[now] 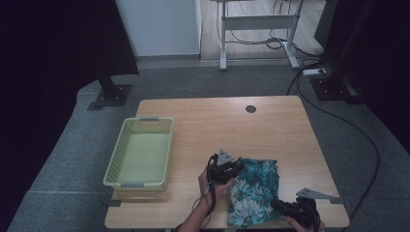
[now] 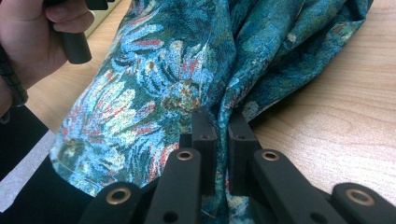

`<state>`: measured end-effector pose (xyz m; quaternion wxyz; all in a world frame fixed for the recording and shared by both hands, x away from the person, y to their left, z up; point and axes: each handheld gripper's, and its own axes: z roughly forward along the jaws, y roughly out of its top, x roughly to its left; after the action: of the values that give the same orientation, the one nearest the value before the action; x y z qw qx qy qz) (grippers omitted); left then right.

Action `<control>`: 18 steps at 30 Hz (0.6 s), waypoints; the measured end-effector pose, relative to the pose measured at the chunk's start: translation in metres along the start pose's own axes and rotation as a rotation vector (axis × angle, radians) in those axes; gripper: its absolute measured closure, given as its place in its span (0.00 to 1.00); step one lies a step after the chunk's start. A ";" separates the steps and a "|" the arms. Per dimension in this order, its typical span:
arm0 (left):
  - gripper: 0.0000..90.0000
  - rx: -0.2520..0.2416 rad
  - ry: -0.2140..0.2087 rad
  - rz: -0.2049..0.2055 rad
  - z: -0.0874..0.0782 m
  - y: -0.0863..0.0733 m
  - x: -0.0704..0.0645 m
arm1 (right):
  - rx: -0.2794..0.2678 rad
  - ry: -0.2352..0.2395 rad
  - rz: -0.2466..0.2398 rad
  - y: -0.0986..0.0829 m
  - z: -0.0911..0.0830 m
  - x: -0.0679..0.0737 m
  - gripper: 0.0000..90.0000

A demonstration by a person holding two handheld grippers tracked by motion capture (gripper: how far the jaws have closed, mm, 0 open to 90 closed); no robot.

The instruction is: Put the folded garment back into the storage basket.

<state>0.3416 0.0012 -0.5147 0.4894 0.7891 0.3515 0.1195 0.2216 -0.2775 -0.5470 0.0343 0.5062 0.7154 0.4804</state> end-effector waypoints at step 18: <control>0.91 -0.022 -0.002 0.011 -0.010 0.008 -0.002 | -0.033 0.043 0.007 0.003 -0.005 0.002 0.93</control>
<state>0.3384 0.0044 -0.5021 0.4977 0.7858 0.3452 0.1252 0.2203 -0.2793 -0.5409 0.0255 0.4974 0.7063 0.5031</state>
